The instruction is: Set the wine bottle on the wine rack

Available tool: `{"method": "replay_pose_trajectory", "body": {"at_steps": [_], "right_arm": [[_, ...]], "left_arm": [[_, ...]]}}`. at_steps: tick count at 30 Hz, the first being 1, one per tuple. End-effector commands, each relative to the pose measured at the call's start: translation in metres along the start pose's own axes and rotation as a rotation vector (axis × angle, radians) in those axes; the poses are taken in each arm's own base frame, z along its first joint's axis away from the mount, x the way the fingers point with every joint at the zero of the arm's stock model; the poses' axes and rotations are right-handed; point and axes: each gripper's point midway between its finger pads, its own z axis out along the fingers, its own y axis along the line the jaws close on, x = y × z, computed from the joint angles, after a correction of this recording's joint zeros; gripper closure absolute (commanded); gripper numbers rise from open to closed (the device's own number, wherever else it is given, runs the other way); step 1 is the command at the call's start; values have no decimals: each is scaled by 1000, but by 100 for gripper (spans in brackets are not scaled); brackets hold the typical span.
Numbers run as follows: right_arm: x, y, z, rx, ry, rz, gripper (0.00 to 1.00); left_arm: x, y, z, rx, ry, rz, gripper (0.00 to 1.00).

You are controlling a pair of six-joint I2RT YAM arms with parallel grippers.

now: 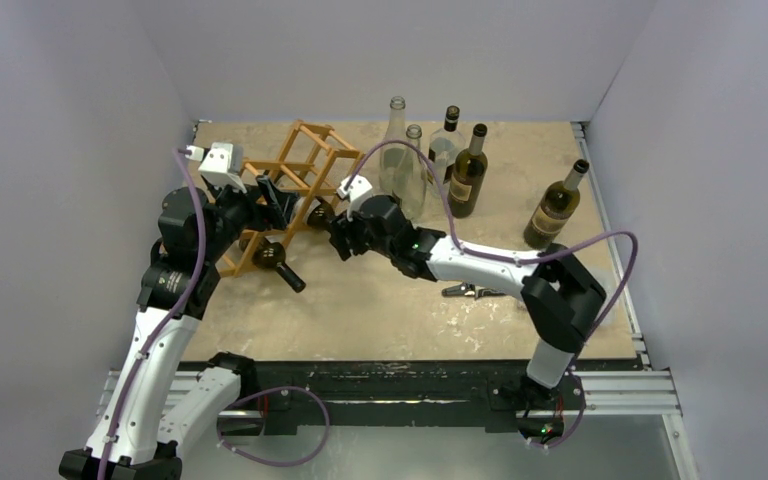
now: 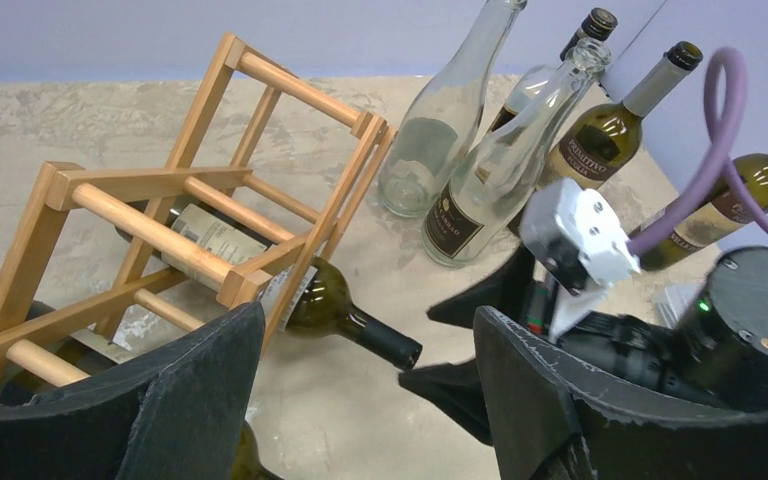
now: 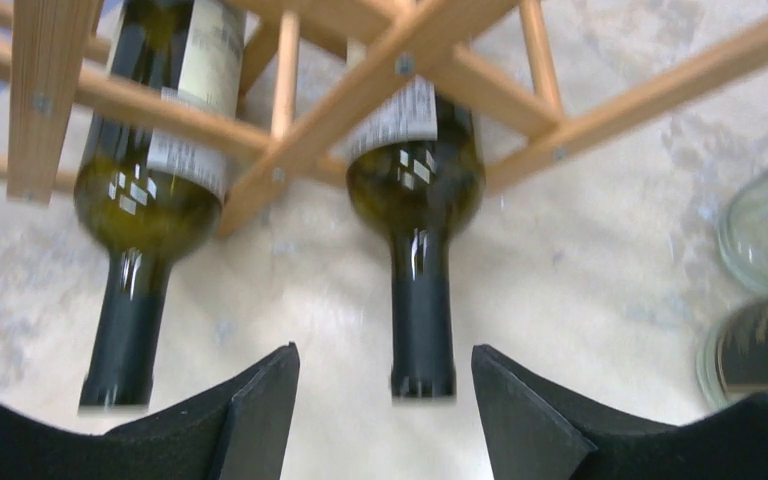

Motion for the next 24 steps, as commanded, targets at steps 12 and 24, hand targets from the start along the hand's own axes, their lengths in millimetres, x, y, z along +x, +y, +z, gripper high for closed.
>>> {"method": "replay_pose_trajectory", "body": {"at_steps": [12,24], "right_arm": [[48,-47,-135,159,23,107,35],[-34,-163,-236,577,-135,194,26]], "left_arm": [[-13,-24,-5,85,-29,-5,23],[-16,-30,-10,110,-42,-13,23]]}}
